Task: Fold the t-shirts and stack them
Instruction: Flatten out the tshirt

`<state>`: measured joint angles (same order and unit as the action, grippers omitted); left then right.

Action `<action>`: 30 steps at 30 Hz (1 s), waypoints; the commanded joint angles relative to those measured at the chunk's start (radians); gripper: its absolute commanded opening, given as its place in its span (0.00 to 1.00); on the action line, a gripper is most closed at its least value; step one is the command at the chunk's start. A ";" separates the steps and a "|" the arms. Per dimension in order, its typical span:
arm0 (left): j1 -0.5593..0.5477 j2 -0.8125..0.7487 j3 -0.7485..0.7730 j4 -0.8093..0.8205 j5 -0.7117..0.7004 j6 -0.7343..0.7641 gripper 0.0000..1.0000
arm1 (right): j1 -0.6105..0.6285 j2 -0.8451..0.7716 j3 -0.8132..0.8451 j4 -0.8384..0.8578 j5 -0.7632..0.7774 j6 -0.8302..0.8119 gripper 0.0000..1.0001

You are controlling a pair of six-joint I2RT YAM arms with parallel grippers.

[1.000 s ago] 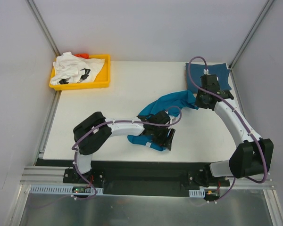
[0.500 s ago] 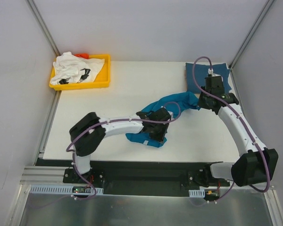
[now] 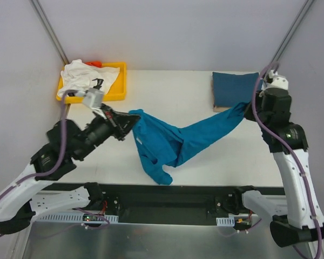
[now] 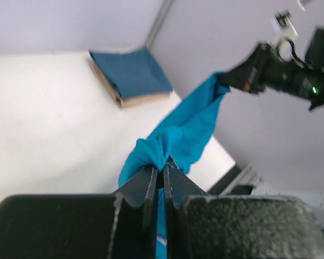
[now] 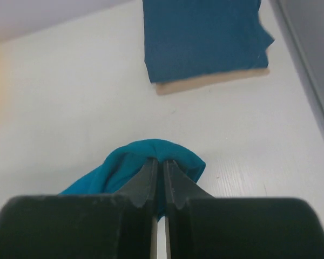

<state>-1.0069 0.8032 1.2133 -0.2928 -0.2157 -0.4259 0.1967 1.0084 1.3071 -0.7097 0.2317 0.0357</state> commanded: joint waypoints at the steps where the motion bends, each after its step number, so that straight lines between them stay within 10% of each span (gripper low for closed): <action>1: 0.001 -0.133 -0.032 0.039 -0.116 0.081 0.00 | -0.008 -0.140 0.124 -0.063 0.081 -0.028 0.01; 30: -0.001 -0.355 0.015 0.046 -0.366 0.196 0.00 | -0.008 -0.366 0.133 -0.162 0.152 -0.057 0.01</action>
<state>-1.0080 0.4702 1.1900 -0.2935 -0.5446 -0.2684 0.1959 0.6811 1.4086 -0.8986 0.3328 -0.0090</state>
